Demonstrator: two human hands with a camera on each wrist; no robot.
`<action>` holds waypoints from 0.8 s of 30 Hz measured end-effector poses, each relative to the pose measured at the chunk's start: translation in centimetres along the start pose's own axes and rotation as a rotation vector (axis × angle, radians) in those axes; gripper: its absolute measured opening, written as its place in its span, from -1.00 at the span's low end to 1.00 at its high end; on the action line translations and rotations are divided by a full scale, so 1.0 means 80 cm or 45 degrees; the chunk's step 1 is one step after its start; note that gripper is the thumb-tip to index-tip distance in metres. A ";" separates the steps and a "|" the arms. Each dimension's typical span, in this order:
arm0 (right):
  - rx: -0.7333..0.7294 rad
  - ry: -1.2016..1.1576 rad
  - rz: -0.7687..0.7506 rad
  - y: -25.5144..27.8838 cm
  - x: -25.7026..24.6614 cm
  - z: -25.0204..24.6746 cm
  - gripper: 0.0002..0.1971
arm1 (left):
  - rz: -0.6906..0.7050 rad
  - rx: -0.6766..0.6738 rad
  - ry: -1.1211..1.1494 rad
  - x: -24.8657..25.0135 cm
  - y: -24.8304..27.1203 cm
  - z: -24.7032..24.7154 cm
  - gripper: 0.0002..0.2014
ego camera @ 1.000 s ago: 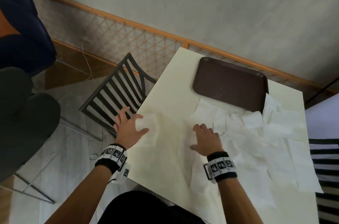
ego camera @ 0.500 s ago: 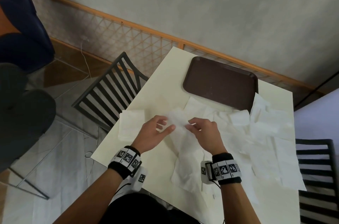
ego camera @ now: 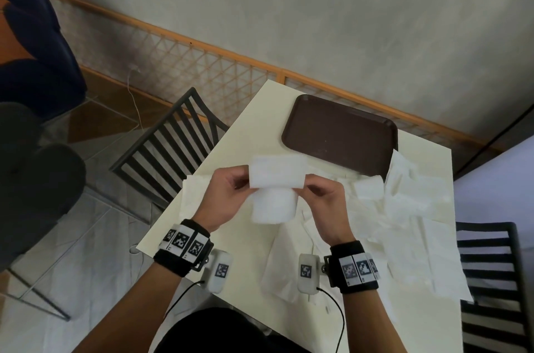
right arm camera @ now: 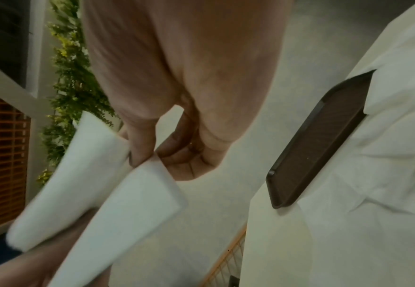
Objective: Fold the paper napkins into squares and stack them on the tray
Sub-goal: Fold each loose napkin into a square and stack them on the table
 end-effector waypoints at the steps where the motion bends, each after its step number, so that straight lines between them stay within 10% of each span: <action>1: 0.028 -0.051 -0.011 -0.001 -0.001 -0.002 -0.84 | 0.039 -0.023 -0.022 0.008 0.000 -0.002 -0.63; 17: -0.024 -0.309 0.262 -0.012 -0.003 0.072 -0.74 | 0.225 -0.085 -0.195 0.057 0.009 -0.048 -0.67; 24: -0.191 0.782 -0.353 -0.004 -0.059 0.175 -0.70 | 0.359 -0.189 -0.437 0.073 0.017 -0.068 -0.77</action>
Point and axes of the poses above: each hand's wrist, its own y-axis away from the middle knuckle, its own z-axis out of the palm, x = y × z, the point moved 10 cm from there along -y, towards the middle knuckle, and after that the axes turned 5 degrees about z, right-handed, at the moved point
